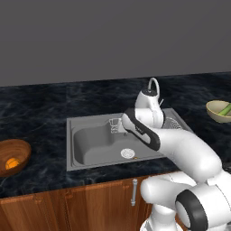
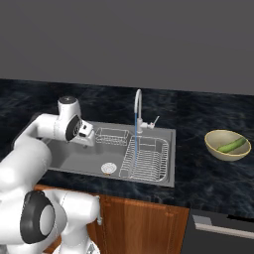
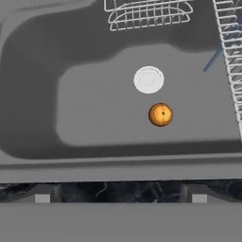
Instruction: Pick the oranges from the sink and place them in one bowl. Place the cucumber in the other bowl. Then turn off the sink faucet.
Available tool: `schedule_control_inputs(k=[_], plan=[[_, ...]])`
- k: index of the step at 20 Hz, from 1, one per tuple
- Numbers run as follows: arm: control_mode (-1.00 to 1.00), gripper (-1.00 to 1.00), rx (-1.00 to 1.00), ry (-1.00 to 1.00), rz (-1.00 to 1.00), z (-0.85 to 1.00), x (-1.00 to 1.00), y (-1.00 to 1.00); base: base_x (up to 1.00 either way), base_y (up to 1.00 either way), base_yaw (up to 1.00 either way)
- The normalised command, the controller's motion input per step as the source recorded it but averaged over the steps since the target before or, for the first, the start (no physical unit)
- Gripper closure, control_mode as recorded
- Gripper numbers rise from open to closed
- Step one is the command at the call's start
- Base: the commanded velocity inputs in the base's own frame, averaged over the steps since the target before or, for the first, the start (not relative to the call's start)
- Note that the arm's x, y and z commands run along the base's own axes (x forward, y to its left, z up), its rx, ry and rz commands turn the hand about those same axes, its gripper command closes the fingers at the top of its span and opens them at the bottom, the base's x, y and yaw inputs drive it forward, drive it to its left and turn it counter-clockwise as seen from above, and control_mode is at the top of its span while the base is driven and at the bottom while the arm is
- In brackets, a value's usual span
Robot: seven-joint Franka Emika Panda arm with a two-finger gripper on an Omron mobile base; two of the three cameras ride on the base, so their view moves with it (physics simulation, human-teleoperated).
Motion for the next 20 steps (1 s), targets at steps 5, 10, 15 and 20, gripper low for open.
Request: schedule_control_inputs(k=[5, 10, 15, 20], plan=[[-1.00, -1.00, 0.05, 0.00, 0.00, -0.05, 0.35, -0.03, 0.00, 0.00, 0.00], [-1.00, -1.00, 0.03, 0.10, 0.00, -0.02, 0.25, -0.03, 0.00, 0.00, 0.00], [-1.00, -1.00, 0.00, 0.28, -0.03, 0.00, 0.19, -0.12, 0.00, 0.00, 0.00], [-1.00, -1.00, 0.00, 0.18, -0.04, 0.00, 0.25, -0.04, 0.00, 0.00, 0.00]])
